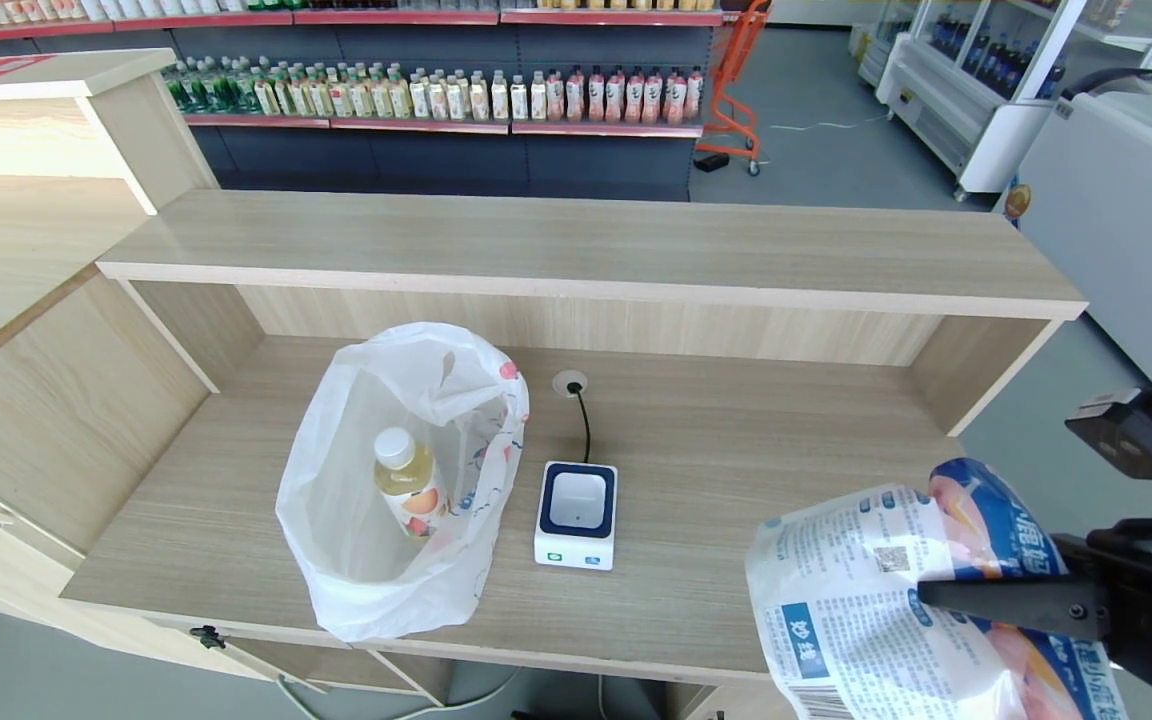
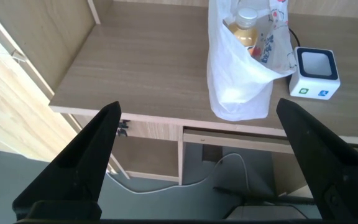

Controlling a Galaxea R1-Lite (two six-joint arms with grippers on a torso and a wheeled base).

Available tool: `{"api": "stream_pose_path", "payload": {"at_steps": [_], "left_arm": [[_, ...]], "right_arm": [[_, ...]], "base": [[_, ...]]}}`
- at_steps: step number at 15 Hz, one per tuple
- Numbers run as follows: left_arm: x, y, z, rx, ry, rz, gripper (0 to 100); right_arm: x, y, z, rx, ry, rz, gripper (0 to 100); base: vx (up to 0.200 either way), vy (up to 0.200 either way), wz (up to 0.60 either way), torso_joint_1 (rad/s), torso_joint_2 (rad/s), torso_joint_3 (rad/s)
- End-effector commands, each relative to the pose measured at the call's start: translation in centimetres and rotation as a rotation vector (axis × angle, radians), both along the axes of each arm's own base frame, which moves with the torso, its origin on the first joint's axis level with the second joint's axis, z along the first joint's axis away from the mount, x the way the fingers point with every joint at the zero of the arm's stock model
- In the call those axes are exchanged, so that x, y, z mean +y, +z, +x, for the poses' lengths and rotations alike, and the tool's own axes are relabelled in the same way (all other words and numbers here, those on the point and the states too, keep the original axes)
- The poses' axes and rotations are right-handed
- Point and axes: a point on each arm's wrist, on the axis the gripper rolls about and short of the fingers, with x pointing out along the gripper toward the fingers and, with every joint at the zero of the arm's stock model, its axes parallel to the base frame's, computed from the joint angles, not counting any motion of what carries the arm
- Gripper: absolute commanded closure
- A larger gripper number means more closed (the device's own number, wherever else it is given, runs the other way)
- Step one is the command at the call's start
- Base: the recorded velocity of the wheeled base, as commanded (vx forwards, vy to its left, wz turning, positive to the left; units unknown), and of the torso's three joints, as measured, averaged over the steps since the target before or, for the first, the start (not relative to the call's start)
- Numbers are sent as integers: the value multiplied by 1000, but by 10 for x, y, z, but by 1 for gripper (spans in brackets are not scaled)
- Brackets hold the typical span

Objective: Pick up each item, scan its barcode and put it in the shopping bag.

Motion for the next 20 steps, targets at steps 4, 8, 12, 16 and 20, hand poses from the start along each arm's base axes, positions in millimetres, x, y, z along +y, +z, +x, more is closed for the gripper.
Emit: {"api": "stream_pose_path", "payload": {"at_steps": [4, 8, 12, 16, 20], "left_arm": [[0, 0, 0, 0, 1, 0, 0], [0, 0, 0, 0, 1, 0, 0], [0, 0, 0, 0, 1, -2, 0], [0, 0, 0, 0, 1, 0, 0], [0, 0, 0, 0, 2, 0, 0]], "right_arm": [[-15, 1, 1, -174, -190, -139, 100], [-35, 1, 0, -501, -416, -524, 100], [-42, -1, 1, -565, -550, -782, 100], [-43, -1, 0, -589, -580, -825, 100], [-42, -3, -8, -591, -582, -819, 100]], "base": [[0, 0, 0, 0, 0, 0], [0, 0, 0, 0, 0, 0], [0, 0, 0, 0, 0, 0], [0, 0, 0, 0, 0, 0], [0, 0, 0, 0, 0, 0]]}}
